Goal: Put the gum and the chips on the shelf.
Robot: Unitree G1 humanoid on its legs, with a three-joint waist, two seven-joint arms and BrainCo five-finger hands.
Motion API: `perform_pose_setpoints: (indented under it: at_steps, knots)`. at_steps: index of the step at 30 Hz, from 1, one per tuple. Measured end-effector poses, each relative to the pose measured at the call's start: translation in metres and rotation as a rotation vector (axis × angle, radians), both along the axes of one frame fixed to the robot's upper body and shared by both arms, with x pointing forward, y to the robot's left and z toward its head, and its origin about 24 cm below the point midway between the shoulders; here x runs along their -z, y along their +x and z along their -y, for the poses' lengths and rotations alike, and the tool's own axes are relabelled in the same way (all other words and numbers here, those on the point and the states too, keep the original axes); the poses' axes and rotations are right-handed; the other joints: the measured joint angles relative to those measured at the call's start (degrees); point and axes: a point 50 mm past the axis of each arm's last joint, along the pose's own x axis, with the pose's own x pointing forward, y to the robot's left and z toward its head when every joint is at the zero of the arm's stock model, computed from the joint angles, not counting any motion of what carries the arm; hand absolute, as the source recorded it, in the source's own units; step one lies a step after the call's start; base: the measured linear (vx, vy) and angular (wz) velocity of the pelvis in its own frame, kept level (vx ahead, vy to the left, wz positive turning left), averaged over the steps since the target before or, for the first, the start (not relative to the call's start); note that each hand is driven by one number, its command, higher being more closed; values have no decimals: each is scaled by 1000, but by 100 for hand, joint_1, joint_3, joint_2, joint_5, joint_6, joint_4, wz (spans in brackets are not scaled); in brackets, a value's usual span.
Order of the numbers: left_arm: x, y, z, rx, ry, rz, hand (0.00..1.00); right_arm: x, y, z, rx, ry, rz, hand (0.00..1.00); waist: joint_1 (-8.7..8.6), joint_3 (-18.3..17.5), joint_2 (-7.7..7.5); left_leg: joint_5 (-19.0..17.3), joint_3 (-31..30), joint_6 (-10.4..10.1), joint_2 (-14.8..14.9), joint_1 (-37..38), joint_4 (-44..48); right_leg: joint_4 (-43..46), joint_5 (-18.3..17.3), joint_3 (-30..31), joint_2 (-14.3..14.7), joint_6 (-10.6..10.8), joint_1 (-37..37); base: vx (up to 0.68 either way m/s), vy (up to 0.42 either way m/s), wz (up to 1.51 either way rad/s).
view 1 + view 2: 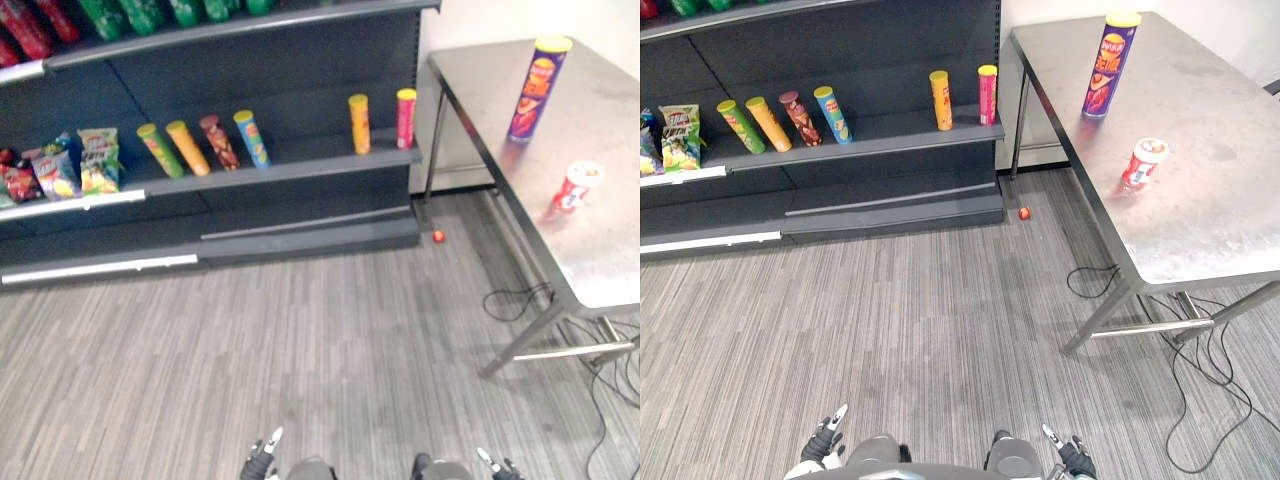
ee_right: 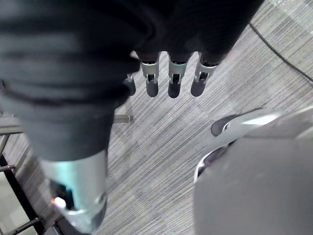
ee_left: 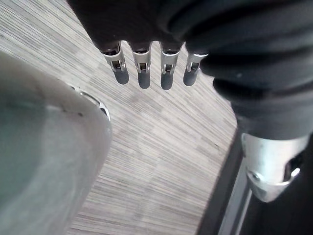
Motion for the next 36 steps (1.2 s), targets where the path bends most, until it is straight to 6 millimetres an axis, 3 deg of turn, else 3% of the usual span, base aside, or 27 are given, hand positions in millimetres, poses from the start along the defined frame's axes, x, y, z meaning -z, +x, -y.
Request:
perform_pose_setpoints:
  at_steps: [1,3,6,7,8,9,10,12,13,15,16,18,20,21,22,23,24,26,27,30,36]
  knots:
    - [0,1,-1,0,3,5,0,0,1,-1,0,1,3,0,14,-8,-23,-43,76,75,7,-101,-317,-4,-46,50,-39,76,53,227,194,-34]
    - [-1,2,-2,-6,14,16,0,0,-1,-3,-23,-1,1,0,77,-58,-104,129,51,325,-73,-129,-2493,61,-247,277,-302,410,240,278,329,-41]
    - [-1,1,-2,-13,16,15,0,-2,0,-3,-70,-22,13,0,79,-94,-93,466,-221,279,-49,-187,-3620,101,-424,522,-493,703,332,224,313,-36]
    - [0,-2,0,-20,10,8,0,-2,-1,-3,-83,-24,8,0,83,-187,-117,784,-163,197,-106,-235,-3486,73,-487,660,-584,816,343,363,442,-60]
    - [0,-6,-5,-42,14,-1,0,0,-5,-6,-77,-16,-8,0,85,-377,-184,816,8,226,-203,-266,-3287,-101,-470,861,-672,848,416,473,476,-51]
    - [0,-7,-7,-43,19,-5,0,1,-5,-8,-71,-8,-9,0,83,-412,-222,756,84,289,-206,-284,-3162,-74,-449,985,-667,828,442,411,333,-49]
    - [0,-9,-11,-41,28,-12,0,3,-3,-15,-59,14,-11,0,54,-469,-291,472,106,309,-267,-307,-2951,60,-404,1239,-614,797,444,457,287,-31]
    - [0,-12,-19,-36,41,-27,0,6,-7,-25,-49,47,-31,0,74,-705,-555,209,88,383,-579,-267,-2908,-18,-193,1291,-733,823,417,327,201,-32]
    - [1,-13,-20,-18,44,-42,0,7,-8,-26,-34,56,-37,0,59,-799,-582,143,98,374,-699,-224,-2910,-57,-71,1416,-789,798,410,387,305,-44]
    - [3,-16,-19,32,47,-74,0,6,-6,-22,-4,56,-27,0,65,-909,-576,84,278,493,-836,92,-2998,179,216,1768,-904,774,316,449,335,-59]
    - [3,-17,-19,57,51,-86,0,6,-5,-21,7,53,-22,0,84,-918,-531,36,326,574,-912,329,-3101,709,337,1991,-941,728,67,315,191,-92]
    - [6,-23,-15,115,54,-118,0,5,-4,-18,6,47,-19,0,65,-874,-318,-65,512,788,-916,801,-3285,2090,739,2110,-929,674,-615,296,175,-89]
    - [6,-25,-15,147,59,-134,0,3,0,-14,18,38,1,0,-48,-788,-203,-157,610,931,-925,1191,-3396,3114,726,1698,-915,628,-998,206,95,-48]
    - [6,-26,-15,169,62,-140,0,3,2,-13,13,34,5,0,-90,-757,-196,-160,633,934,-925,1488,-3575,3577,519,1102,-929,381,-1157,239,70,-32]
    - [6,-26,-14,175,62,-140,0,2,3,-13,9,32,8,0,-89,-753,-195,-160,666,933,-923,1607,-3672,3698,347,776,-941,337,-1233,223,18,-25]
    - [7,-26,-13,182,59,-141,0,1,6,-13,-3,28,19,0,-84,-745,-190,-158,732,931,-915,1802,-3852,3697,33,165,-947,304,-1340,248,-28,-21]
    - [7,-26,-12,183,57,-141,0,1,8,-14,-17,26,24,0,-88,-719,-203,-158,781,927,-913,1922,-3936,3239,-53,-349,-943,292,-1402,241,-56,-21]
    - [6,-24,-13,177,59,-132,0,0,12,-15,-32,26,31,0,-85,-630,-236,-181,827,873,-932,2020,-3951,2335,-7,-768,-859,280,-1361,192,-100,-32]
    - [7,-25,-9,176,44,-138,0,-1,16,-10,-45,11,38,0,-45,-557,-105,-114,867,733,-841,2114,-4113,1707,-28,-830,-539,257,-1053,187,-112,-54]
    - [10,-26,3,171,4,-148,0,-6,29,-1,-64,-21,67,0,-93,-275,162,5,896,535,-772,2356,-4490,1356,-23,-754,-259,242,-910,113,-78,-49]
    - [8,-24,-3,159,13,-131,0,-5,24,2,-90,-32,48,0,-78,-168,-51,72,840,445,-844,2479,-4635,1139,-23,-848,-293,244,-754,18,-9,0]
